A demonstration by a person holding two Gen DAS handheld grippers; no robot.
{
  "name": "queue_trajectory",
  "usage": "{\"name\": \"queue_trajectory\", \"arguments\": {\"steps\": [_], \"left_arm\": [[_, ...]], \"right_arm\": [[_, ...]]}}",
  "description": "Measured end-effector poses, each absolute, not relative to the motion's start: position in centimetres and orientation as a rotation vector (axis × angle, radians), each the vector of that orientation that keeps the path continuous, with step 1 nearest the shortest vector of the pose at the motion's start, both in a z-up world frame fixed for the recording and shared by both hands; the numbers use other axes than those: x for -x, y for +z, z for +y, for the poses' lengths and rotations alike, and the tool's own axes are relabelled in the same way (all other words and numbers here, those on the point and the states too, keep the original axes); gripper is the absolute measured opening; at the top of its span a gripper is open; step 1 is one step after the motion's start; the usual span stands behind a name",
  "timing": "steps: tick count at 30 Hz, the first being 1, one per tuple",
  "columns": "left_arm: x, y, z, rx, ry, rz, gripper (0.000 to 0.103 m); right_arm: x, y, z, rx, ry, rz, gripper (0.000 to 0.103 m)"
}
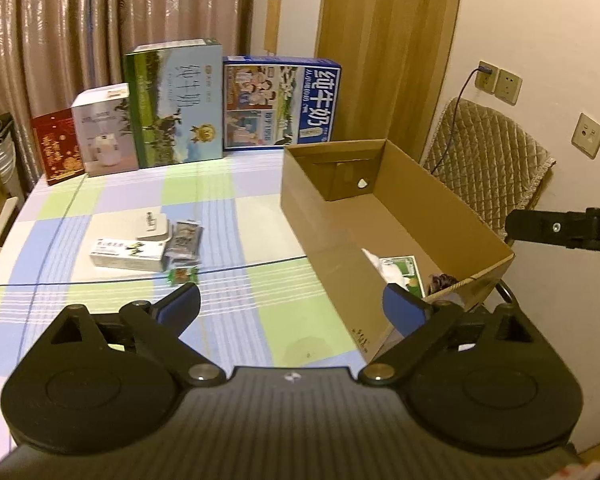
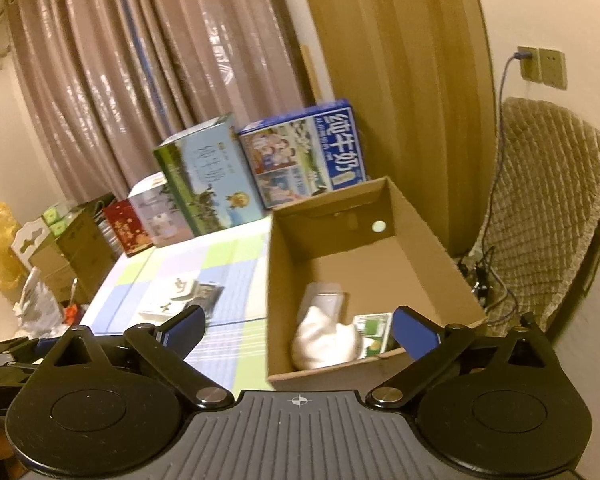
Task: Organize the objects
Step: 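Move both grippers back toward the white ointment box and snack packets, then grasp the silver snack packets with the right gripper while the left gripper grasps the white ointment box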
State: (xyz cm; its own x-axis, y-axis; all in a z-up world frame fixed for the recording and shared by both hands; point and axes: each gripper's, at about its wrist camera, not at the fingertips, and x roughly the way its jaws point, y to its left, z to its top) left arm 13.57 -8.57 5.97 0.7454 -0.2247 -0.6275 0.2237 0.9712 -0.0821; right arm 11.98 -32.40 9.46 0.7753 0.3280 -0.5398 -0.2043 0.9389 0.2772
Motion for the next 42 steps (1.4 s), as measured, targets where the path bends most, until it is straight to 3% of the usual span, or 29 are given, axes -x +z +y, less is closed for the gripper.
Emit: {"name": "queue_trajectory", "arguments": {"steps": [4, 24, 39, 42], "left_arm": [[-12.2, 6.4, -7.2, -0.017, -0.221, 0.668, 0.102], [-8.3, 6.1, 6.4, -0.04, 0.001, 0.657, 0.102], [-15.7, 1.0, 11.6, -0.027, 0.067, 0.727, 0.102], [-18.0, -0.8, 12.2, -0.019, 0.068, 0.744, 0.102]], "right_arm": [[-11.4, 9.6, -30.5, -0.185, 0.32, 0.622, 0.101], [-9.4, 9.7, -20.1, -0.104, 0.467, 0.594, 0.101], [-17.3, 2.7, -13.2, -0.056, 0.526, 0.674, 0.101], [-19.7, 0.4, -12.0, -0.044, 0.528, 0.695, 0.093]]}}
